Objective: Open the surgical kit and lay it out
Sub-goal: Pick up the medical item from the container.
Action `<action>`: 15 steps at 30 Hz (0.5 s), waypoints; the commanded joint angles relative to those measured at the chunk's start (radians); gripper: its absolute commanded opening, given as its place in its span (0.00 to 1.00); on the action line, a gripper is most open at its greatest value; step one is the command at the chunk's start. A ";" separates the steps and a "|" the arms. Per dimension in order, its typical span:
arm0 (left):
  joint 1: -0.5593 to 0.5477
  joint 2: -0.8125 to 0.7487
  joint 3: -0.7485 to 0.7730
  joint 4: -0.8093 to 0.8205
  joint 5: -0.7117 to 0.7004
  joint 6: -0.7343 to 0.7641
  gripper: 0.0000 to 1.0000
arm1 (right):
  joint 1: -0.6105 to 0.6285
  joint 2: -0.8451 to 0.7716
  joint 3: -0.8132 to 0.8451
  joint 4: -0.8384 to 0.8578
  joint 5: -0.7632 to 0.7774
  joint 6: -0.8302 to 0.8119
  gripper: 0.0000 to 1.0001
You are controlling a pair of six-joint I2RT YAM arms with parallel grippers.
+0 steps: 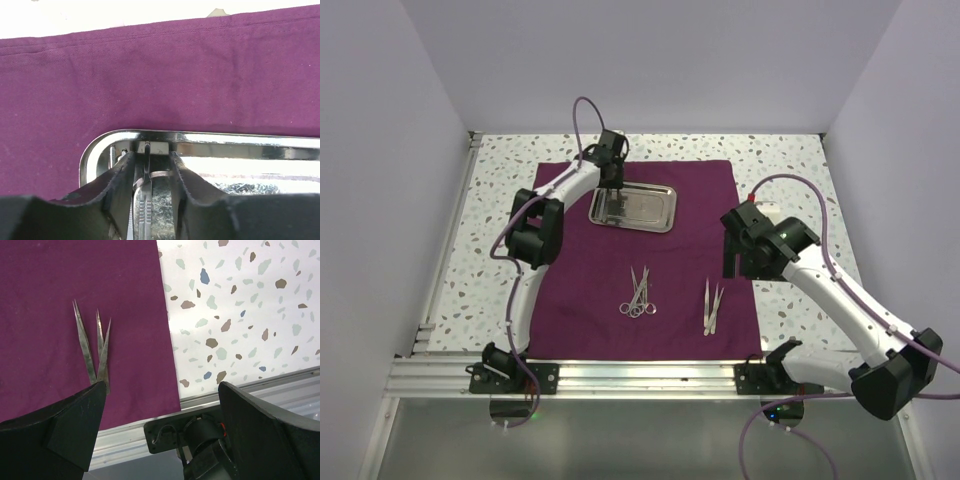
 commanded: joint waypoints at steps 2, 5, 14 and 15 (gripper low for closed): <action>0.015 0.005 -0.001 -0.007 0.028 -0.005 0.32 | 0.002 0.011 0.015 0.029 0.018 0.007 0.98; 0.020 0.028 -0.001 -0.015 0.037 -0.012 0.24 | 0.002 0.019 0.017 0.033 0.015 0.006 0.98; 0.041 0.095 0.045 -0.049 0.097 -0.026 0.00 | 0.004 0.036 0.015 0.037 0.000 0.003 0.98; 0.043 0.097 0.055 -0.052 0.111 -0.028 0.00 | 0.002 0.034 0.014 0.038 -0.005 0.001 0.98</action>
